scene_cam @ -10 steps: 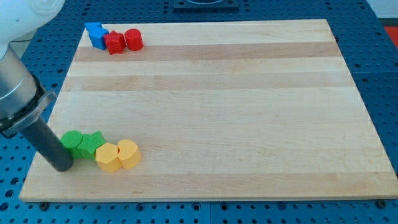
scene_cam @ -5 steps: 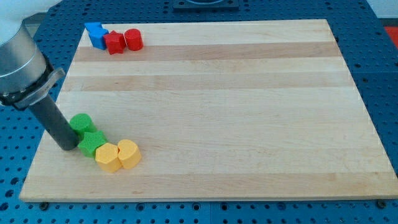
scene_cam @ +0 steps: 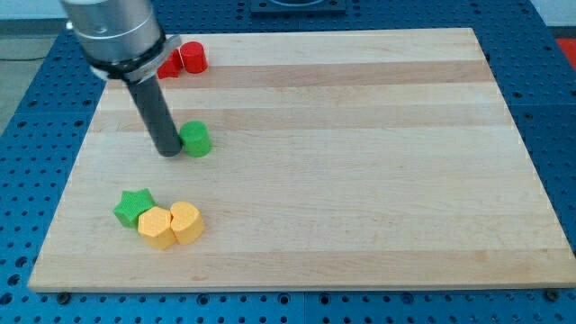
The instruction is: Place the green circle to the center of the board
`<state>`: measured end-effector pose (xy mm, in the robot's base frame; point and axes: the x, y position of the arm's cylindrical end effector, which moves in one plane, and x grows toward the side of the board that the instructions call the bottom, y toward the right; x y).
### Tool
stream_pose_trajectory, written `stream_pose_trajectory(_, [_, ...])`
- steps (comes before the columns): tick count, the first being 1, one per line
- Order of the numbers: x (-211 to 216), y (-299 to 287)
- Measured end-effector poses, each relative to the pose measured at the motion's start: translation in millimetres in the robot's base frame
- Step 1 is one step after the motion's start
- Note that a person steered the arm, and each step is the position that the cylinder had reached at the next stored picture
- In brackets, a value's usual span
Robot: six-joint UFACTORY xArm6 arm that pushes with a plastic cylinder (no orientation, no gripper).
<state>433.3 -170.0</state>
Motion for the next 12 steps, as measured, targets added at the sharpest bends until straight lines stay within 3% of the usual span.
stream_pose_trajectory(3, [-23, 71])
stream_pose_trajectory(6, [13, 89])
stream_pose_trajectory(10, [-10, 88])
stream_pose_trajectory(12, [-14, 133])
